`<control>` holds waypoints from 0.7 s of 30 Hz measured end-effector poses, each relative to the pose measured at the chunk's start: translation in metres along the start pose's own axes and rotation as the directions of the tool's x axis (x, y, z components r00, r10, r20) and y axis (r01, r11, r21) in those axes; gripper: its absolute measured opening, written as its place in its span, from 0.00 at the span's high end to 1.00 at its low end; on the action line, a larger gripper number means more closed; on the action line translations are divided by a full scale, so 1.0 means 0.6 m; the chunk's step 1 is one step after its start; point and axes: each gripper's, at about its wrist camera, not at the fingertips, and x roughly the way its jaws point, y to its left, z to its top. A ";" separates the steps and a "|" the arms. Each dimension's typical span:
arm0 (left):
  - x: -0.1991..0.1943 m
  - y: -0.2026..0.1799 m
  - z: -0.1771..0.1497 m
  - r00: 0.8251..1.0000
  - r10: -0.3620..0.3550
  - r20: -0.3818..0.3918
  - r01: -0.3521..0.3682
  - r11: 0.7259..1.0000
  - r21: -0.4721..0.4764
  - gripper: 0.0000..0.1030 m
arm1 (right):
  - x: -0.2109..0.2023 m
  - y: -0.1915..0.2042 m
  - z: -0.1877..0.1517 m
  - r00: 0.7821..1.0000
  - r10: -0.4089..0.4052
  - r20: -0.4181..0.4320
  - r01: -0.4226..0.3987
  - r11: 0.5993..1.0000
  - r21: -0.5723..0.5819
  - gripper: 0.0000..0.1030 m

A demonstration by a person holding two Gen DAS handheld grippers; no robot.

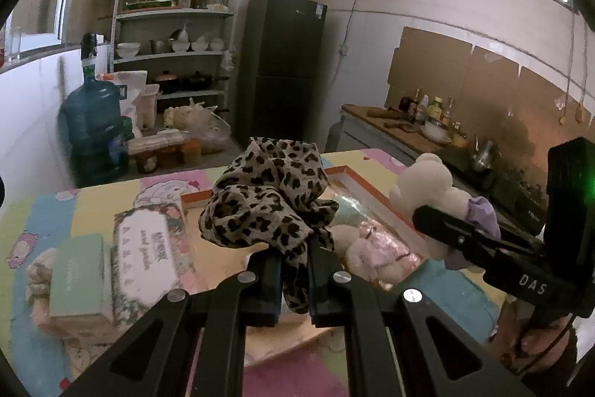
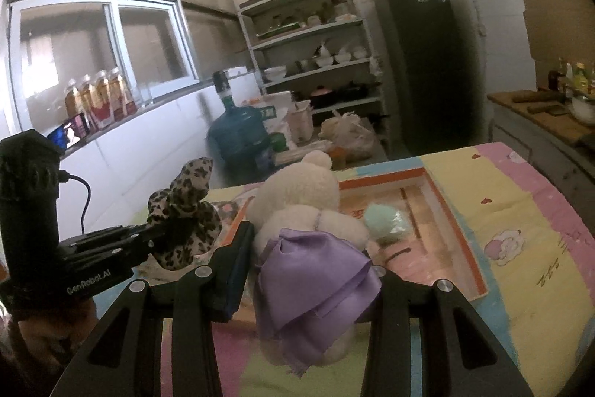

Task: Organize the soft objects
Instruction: 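Carry the leopard-print cloth and teddy with both tools over the tray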

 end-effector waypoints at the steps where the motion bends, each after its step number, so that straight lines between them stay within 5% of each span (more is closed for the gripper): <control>1: 0.007 -0.001 0.004 1.000 -0.003 -0.002 0.002 1.000 -0.003 0.90 | 0.002 -0.003 0.002 1.000 -0.002 0.000 0.002 1.000 0.000 0.59; 21: 0.165 -0.042 0.057 0.992 -0.053 -0.115 0.055 0.998 0.008 0.90 | 0.098 -0.121 0.020 0.996 -0.015 -0.087 0.022 0.996 0.085 0.59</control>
